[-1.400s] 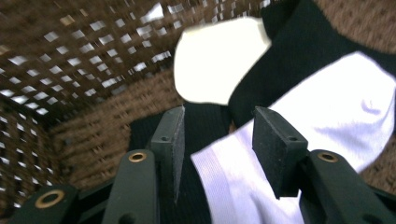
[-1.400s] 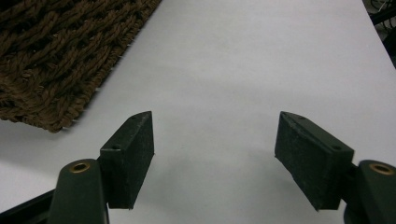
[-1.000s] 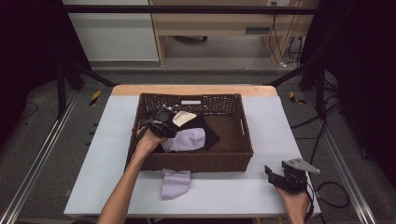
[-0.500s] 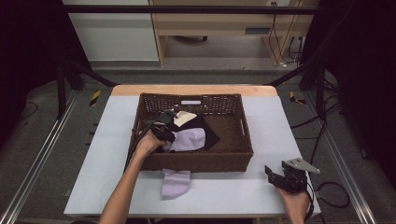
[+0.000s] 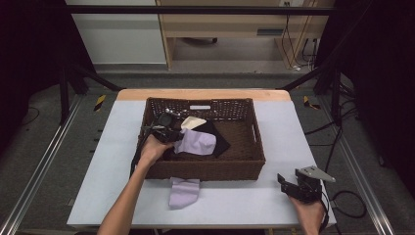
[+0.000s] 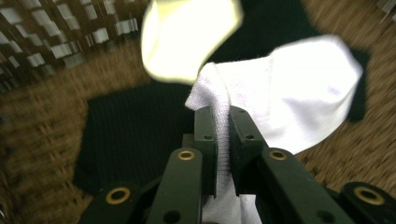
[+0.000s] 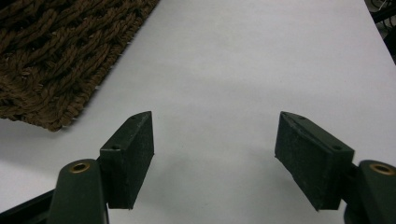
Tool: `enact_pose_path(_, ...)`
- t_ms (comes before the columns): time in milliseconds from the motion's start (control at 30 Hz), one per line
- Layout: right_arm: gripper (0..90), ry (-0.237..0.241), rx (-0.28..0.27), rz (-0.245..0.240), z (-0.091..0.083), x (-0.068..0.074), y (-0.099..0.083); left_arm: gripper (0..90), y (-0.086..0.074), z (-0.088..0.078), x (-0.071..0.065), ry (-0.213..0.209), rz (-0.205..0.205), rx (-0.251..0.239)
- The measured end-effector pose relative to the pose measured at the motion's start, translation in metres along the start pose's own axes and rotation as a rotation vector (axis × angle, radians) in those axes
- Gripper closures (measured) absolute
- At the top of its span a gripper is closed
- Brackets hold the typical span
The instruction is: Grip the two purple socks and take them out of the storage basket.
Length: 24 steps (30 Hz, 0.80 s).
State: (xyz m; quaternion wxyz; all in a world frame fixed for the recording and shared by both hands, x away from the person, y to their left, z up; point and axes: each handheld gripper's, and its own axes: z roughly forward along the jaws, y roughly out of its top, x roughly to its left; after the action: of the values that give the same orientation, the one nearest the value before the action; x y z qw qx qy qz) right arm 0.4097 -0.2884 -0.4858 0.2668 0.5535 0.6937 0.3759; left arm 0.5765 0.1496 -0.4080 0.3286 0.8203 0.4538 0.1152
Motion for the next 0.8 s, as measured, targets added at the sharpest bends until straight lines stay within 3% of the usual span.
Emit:
enact_pose_path(33, 28.3, 0.000, 0.000, 0.000, 0.000, 0.000, 0.000, 81.6, 0.000, 0.000, 0.000, 0.000, 0.000, 0.000)
enact_pose_path(200, 28.4, -0.001, 0.000, -0.001, 0.000, 0.000, 0.000, 81.6, -0.001, -0.012, 0.002, 0.008, -0.009, -0.122)
enact_pose_path(267, 28.4, 0.000, -0.001, 0.000, 0.000, 0.000, 0.000, 81.6, -0.003, -0.015, 0.002, -0.004, -0.010, -0.155)
enact_pose_path(333, 28.4, 0.000, 0.000, 0.000, 0.000, 0.000, 0.000, 81.4, -0.003, -0.016, 0.001, 0.002, -0.005, -0.158)
enact_pose_path(400, 28.3, 0.000, 0.000, 0.000, 0.000, 0.000, 0.000, 81.5, -0.003, -0.021, 0.001, 0.014, -0.010, -0.216)
enact_pose_path(433, 28.3, 0.000, 0.000, 0.000, 0.000, 0.000, 0.000, 81.5, -0.003, -0.021, 0.001, 0.014, -0.010, -0.216)
enact_pose_path(600, 28.4, -0.004, 0.006, -0.002, 0.001, 0.001, 0.000, 81.7, -0.005, -0.037, 0.004, 0.015, -0.038, -0.358)
enact_pose_path(800, 28.4, -0.008, 0.005, -0.010, 0.001, 0.000, 0.000, 81.7, -0.005, -0.048, 0.001, 0.013, -0.044, -0.423)
